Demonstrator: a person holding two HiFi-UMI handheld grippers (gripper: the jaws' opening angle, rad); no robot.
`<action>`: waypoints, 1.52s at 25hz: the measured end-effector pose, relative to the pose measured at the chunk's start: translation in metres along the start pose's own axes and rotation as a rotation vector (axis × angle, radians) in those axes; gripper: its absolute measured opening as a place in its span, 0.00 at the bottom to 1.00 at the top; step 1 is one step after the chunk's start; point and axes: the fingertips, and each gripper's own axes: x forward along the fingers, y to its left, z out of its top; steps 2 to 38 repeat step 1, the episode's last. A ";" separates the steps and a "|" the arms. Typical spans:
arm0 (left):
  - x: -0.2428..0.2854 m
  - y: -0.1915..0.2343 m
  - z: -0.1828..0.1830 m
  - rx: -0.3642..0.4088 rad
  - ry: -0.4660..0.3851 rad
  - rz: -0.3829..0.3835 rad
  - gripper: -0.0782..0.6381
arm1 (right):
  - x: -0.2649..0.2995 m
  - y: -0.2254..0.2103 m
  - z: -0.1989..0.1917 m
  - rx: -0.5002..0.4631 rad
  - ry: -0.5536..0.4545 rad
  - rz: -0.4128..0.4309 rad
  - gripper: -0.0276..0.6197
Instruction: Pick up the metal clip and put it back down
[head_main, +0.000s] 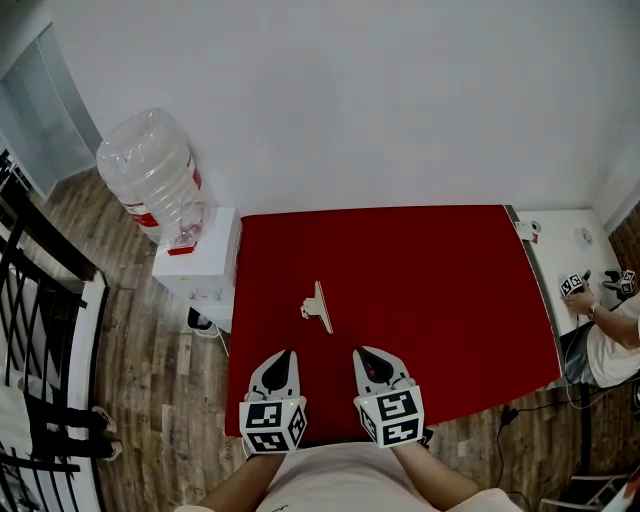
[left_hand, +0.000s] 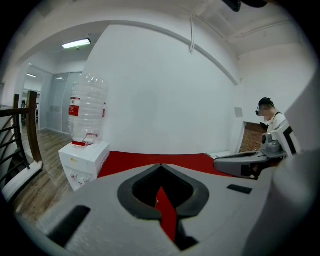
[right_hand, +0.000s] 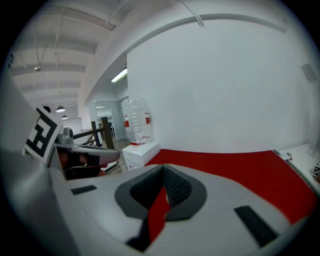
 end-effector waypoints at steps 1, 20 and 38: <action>0.000 -0.001 -0.001 -0.007 0.001 -0.006 0.12 | -0.001 0.001 0.000 -0.002 0.001 0.002 0.05; 0.000 -0.001 -0.001 -0.007 0.001 -0.006 0.12 | -0.001 0.001 0.000 -0.002 0.001 0.002 0.05; 0.000 -0.001 -0.001 -0.007 0.001 -0.006 0.12 | -0.001 0.001 0.000 -0.002 0.001 0.002 0.05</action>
